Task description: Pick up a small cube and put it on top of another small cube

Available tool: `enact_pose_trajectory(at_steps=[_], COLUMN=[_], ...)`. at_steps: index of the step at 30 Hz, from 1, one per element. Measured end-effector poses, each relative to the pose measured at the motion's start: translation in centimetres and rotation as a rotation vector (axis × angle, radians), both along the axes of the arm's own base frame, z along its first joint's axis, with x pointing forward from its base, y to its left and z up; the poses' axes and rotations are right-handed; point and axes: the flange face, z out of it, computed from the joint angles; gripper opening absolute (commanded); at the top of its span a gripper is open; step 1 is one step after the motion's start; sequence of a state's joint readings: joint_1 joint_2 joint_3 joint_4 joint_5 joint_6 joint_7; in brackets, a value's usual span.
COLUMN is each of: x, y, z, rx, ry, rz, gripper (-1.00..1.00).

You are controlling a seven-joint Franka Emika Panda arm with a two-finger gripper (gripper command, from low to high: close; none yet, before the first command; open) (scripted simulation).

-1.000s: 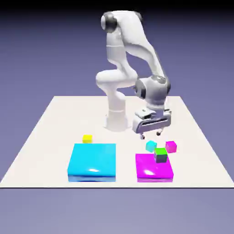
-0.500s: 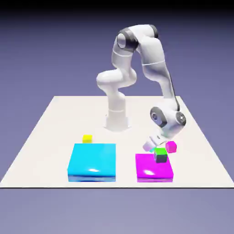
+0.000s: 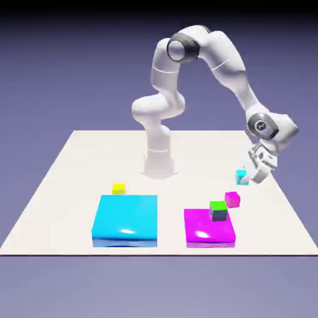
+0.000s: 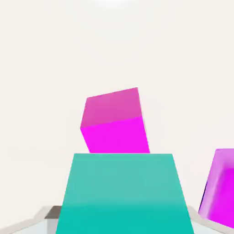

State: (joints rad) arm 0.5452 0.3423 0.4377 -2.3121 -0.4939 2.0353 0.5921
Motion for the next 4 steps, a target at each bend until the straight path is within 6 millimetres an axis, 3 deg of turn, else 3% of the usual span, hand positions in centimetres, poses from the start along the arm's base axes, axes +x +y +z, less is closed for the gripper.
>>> enact_pose_trajectory(at_steps=[1,2,4], x=[-0.11,-0.17,-0.15], y=[-0.86,-1.18,-1.18], z=[-1.81,-2.44,-2.44], rx=[0.001,0.001,0.001], ry=[0.002,0.003,0.0], rz=[0.0,0.001,0.002], gripper=[-1.0,1.0,1.0])
